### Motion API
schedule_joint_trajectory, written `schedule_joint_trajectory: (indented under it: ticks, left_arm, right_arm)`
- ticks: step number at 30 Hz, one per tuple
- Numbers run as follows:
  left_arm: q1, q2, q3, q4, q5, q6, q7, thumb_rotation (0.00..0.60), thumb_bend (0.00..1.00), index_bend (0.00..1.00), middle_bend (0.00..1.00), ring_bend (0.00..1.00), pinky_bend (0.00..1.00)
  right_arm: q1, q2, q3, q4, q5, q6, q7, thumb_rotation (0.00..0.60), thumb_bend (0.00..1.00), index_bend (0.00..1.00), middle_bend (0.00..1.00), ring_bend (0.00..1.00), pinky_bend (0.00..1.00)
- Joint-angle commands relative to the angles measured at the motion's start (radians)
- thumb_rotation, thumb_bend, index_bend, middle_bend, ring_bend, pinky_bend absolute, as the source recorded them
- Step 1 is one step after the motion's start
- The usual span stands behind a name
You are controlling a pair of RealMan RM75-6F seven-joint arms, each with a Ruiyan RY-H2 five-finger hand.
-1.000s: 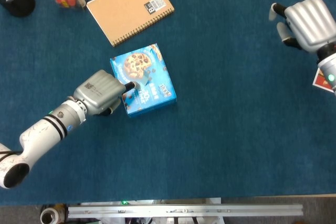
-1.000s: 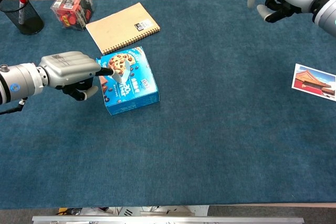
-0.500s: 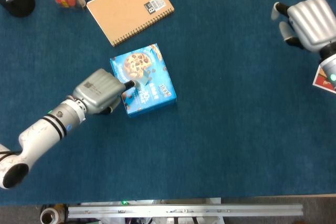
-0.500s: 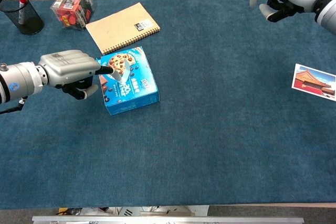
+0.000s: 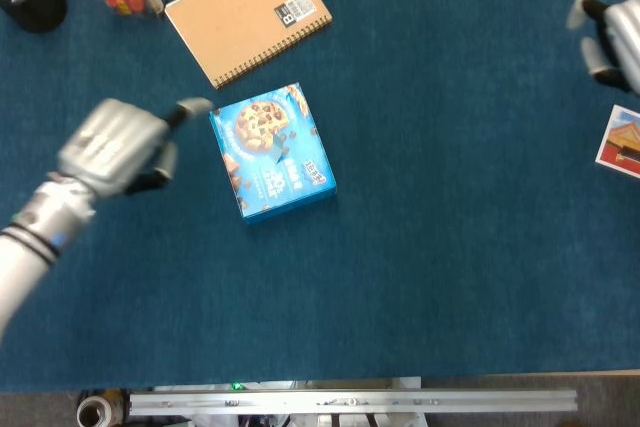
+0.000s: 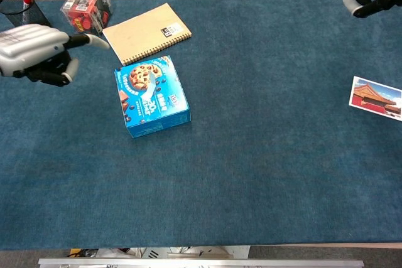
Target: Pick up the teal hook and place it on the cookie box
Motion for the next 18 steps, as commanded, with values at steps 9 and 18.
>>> schedule_joint_trajectory:
  ticks: [9, 18]
  left_arm:
    - [0.241, 0.002, -0.02, 0.142, -0.052, 0.272, -0.21, 0.287, 0.33, 0.11, 0.28, 0.27, 0.4]
    - [0.379, -0.054, -0.027, 0.212, -0.055, 0.426, -0.245, 0.236, 0.29, 0.11, 0.19, 0.18, 0.24]
  right_arm:
    - [-0.147, 0.075, -0.042, -0.073, 0.025, 0.138, 0.014, 0.6, 0.14, 0.31, 0.4, 0.33, 0.53]
    - [-0.261, 0.065, -0.094, -0.084, -0.022, 0.272, -0.035, 0.6, 0.12, 0.31, 0.37, 0.29, 0.48]
